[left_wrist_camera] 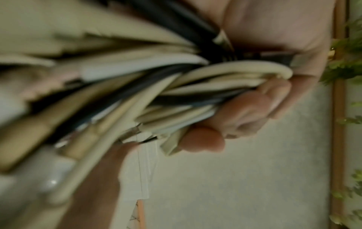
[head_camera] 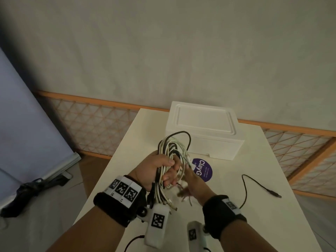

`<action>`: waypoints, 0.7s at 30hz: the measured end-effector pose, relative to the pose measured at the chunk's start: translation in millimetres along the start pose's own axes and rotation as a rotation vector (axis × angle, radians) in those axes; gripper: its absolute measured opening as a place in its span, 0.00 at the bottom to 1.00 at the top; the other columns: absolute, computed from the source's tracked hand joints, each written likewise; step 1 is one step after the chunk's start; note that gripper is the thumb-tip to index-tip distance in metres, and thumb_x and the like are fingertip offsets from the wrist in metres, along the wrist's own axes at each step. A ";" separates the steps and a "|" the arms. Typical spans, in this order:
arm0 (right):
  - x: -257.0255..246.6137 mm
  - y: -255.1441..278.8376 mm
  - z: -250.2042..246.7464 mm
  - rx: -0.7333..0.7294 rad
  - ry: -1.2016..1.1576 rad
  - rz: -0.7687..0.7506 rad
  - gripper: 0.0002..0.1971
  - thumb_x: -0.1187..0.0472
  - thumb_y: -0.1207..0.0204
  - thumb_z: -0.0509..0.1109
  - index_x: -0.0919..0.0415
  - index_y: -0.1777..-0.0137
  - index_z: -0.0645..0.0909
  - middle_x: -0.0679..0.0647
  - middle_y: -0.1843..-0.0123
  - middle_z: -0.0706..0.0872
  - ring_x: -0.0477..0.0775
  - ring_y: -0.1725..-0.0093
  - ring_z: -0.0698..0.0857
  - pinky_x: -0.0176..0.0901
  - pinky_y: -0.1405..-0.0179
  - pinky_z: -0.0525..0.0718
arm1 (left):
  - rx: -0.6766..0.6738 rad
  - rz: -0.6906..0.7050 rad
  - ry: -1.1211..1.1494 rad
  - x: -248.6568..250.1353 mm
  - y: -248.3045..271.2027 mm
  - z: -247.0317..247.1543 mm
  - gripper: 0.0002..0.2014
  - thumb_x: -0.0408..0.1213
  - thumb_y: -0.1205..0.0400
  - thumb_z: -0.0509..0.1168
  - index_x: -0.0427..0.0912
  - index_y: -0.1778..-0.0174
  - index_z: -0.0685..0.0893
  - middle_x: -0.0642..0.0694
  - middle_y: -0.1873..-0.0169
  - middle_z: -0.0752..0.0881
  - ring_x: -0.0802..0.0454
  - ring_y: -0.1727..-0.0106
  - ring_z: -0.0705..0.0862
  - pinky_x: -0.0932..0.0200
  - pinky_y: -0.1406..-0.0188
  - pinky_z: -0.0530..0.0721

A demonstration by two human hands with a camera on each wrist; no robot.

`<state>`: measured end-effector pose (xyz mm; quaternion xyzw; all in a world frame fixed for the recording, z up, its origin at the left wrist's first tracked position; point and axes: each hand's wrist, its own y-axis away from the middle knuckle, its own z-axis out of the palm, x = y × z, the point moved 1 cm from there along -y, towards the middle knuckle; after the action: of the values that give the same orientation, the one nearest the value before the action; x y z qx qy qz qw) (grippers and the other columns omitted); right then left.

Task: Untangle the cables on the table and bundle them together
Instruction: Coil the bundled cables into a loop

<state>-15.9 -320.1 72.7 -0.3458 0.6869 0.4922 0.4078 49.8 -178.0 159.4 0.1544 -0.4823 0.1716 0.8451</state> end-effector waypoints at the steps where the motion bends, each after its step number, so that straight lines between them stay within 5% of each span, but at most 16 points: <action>1: 9.7 -2.5 -1.4 0.027 0.053 0.106 0.25 0.39 0.19 0.56 0.53 0.30 0.75 0.55 0.44 0.87 0.50 0.58 0.86 0.49 0.54 0.86 | 0.018 -0.010 0.002 0.8 2.2 -1.1 0.08 0.38 0.37 0.65 0.35 0.71 0.81 0.46 0.89 0.72 0.53 0.87 0.72 0.60 0.73 0.78; 3: 27.3 -3.0 -7.4 0.060 0.152 0.279 0.15 0.48 0.18 0.60 0.53 0.36 0.74 0.56 0.57 0.87 0.47 0.75 0.81 0.40 0.72 0.80 | 0.058 -0.024 -0.005 -2.3 6.9 -5.2 0.09 0.39 0.39 0.65 0.36 0.72 0.81 0.46 0.89 0.71 0.53 0.87 0.72 0.60 0.74 0.78; 4: 36.4 -0.9 -13.8 0.062 0.288 0.302 0.17 0.51 0.20 0.64 0.51 0.34 0.70 0.57 0.53 0.87 0.48 0.71 0.83 0.41 0.72 0.80 | 0.074 -0.024 -0.008 -4.8 9.1 -7.1 0.09 0.39 0.39 0.66 0.36 0.72 0.81 0.46 0.89 0.71 0.53 0.87 0.71 0.60 0.74 0.78; 5: 47.7 3.1 -21.6 0.075 0.521 0.297 0.26 0.50 0.25 0.68 0.48 0.29 0.64 0.57 0.43 0.85 0.51 0.58 0.86 0.44 0.63 0.84 | 0.083 -0.020 -0.006 -6.6 11.0 -9.0 0.09 0.39 0.39 0.66 0.36 0.72 0.81 0.46 0.89 0.71 0.53 0.87 0.71 0.60 0.74 0.78; 7: 75.0 11.9 -42.3 0.119 0.980 0.307 0.47 0.38 0.36 0.73 0.43 0.20 0.51 0.55 0.25 0.70 0.58 0.30 0.74 0.56 0.38 0.79 | 0.096 -0.015 0.019 -7.0 12.7 -13.1 0.09 0.39 0.39 0.66 0.35 0.72 0.81 0.46 0.89 0.71 0.53 0.87 0.71 0.60 0.74 0.78; 9: 96.5 23.7 -62.6 0.135 1.094 0.414 0.52 0.26 0.43 0.70 0.34 0.21 0.49 0.50 0.23 0.63 0.59 0.27 0.67 0.61 0.33 0.71 | 0.120 -0.013 0.053 -4.5 12.9 -19.5 0.10 0.39 0.40 0.66 0.35 0.72 0.80 0.46 0.89 0.70 0.52 0.87 0.71 0.60 0.74 0.78; 11: 94.4 34.7 -75.6 0.124 1.057 0.413 0.40 0.32 0.37 0.69 0.35 0.24 0.62 0.48 0.27 0.70 0.56 0.30 0.72 0.55 0.33 0.74 | 0.153 -0.019 0.065 -3.5 12.1 -26.4 0.11 0.39 0.40 0.67 0.34 0.71 0.79 0.46 0.89 0.69 0.52 0.87 0.70 0.60 0.74 0.78; 13: 65.7 41.5 -81.3 0.230 0.994 0.186 0.18 0.47 0.27 0.67 0.48 0.37 0.80 0.50 0.39 0.83 0.53 0.39 0.82 0.44 0.41 0.80 | 0.172 -0.035 0.052 -7.8 10.1 -29.7 0.12 0.39 0.41 0.67 0.33 0.70 0.78 0.46 0.89 0.69 0.51 0.88 0.70 0.60 0.74 0.78; 15: 29.6 46.2 -78.8 0.484 0.911 -0.185 0.08 0.58 0.27 0.69 0.55 0.49 0.82 0.52 0.51 0.87 0.56 0.48 0.86 0.44 0.51 0.83 | 0.169 -0.047 0.026 -14.2 7.4 -26.8 0.12 0.39 0.41 0.67 0.33 0.70 0.79 0.45 0.89 0.70 0.51 0.87 0.70 0.59 0.74 0.78; 18: -24.8 61.7 -57.8 0.573 0.728 -0.738 0.39 0.67 0.43 0.79 0.59 0.30 0.70 0.56 0.35 0.79 0.55 0.33 0.76 0.49 0.33 0.76 | 0.144 -0.056 -0.031 -22.1 3.2 -16.5 0.11 0.38 0.41 0.68 0.33 0.71 0.80 0.44 0.89 0.70 0.50 0.87 0.70 0.58 0.73 0.77; 21: -59.1 74.7 -40.5 0.486 0.768 -0.877 0.55 0.60 0.44 0.75 0.56 0.18 0.48 0.54 0.20 0.59 0.53 0.19 0.56 0.55 0.23 0.61 | 0.120 -0.068 -0.115 -24.9 2.9 -11.8 0.14 0.39 0.40 0.68 0.29 0.69 0.79 0.43 0.88 0.71 0.49 0.86 0.70 0.57 0.72 0.77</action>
<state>-64.9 -333.9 162.7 -0.6447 0.6710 -0.0500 0.3627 45.6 -173.8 132.3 0.2307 -0.5135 0.1622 0.8104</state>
